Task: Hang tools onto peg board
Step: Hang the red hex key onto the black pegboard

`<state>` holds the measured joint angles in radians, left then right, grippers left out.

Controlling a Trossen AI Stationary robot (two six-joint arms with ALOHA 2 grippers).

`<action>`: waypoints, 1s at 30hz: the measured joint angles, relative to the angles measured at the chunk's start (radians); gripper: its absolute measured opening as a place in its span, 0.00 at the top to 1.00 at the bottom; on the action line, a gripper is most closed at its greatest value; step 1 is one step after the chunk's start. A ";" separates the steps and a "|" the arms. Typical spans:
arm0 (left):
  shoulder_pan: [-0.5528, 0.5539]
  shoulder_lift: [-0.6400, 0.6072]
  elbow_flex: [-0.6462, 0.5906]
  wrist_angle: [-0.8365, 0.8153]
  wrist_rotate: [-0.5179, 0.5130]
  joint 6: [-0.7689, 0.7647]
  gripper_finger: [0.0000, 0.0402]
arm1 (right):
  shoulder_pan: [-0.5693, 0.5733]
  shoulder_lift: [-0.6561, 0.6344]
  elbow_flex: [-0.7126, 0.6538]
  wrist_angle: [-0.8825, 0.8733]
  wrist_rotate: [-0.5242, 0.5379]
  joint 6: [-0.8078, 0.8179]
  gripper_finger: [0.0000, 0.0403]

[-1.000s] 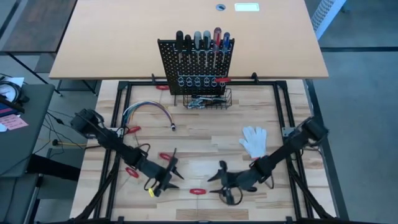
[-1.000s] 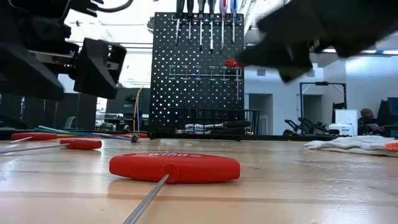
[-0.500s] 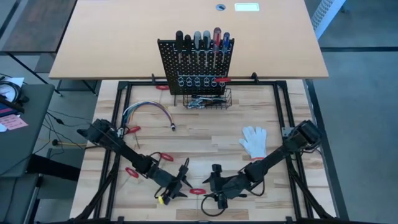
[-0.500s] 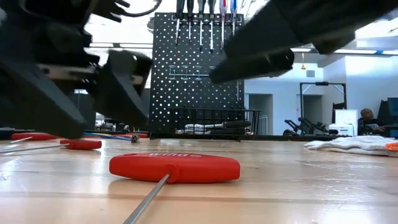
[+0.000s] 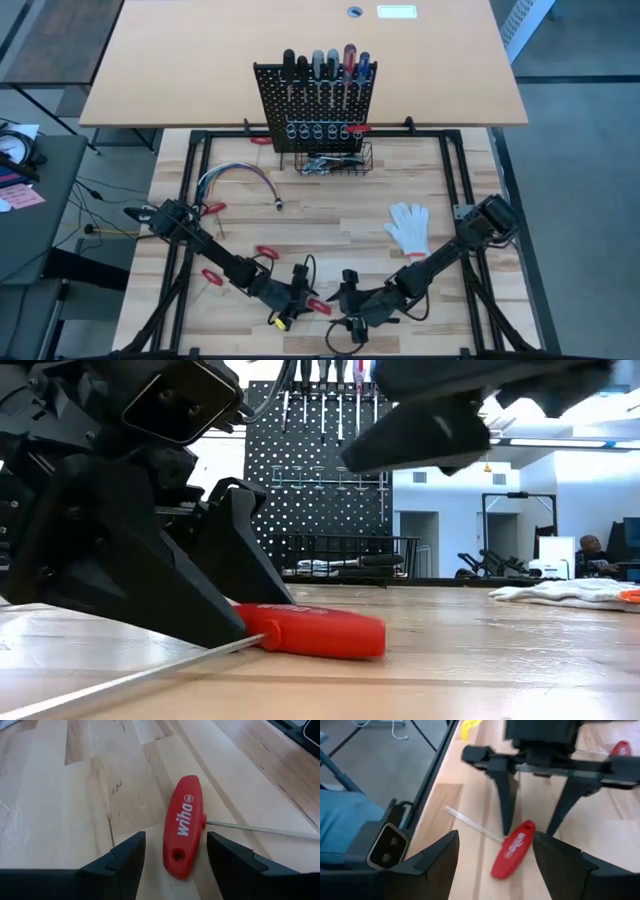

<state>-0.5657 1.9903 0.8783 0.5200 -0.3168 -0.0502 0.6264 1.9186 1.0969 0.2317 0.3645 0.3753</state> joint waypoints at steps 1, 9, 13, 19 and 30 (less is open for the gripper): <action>0.001 0.000 0.000 0.000 0.003 -0.001 0.49 | 0.007 0.000 -0.001 0.000 0.001 0.002 0.35; 0.040 0.024 -0.001 0.062 0.150 0.098 0.52 | 0.035 0.000 -0.002 -0.002 0.069 0.001 0.35; 0.069 0.054 0.000 0.112 0.262 0.135 0.57 | 0.034 0.000 -0.002 0.000 0.072 0.001 0.35; 0.108 0.054 0.001 0.081 0.313 0.128 0.72 | 0.033 0.000 -0.002 -0.003 0.082 0.001 0.35; 0.147 -0.087 -0.002 -0.181 0.035 0.277 0.80 | -0.037 0.000 -0.002 -0.119 0.150 0.002 0.35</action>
<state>-0.4188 1.9037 0.8759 0.3391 -0.2822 0.2270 0.5889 1.9190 1.0946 0.1130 0.5142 0.3772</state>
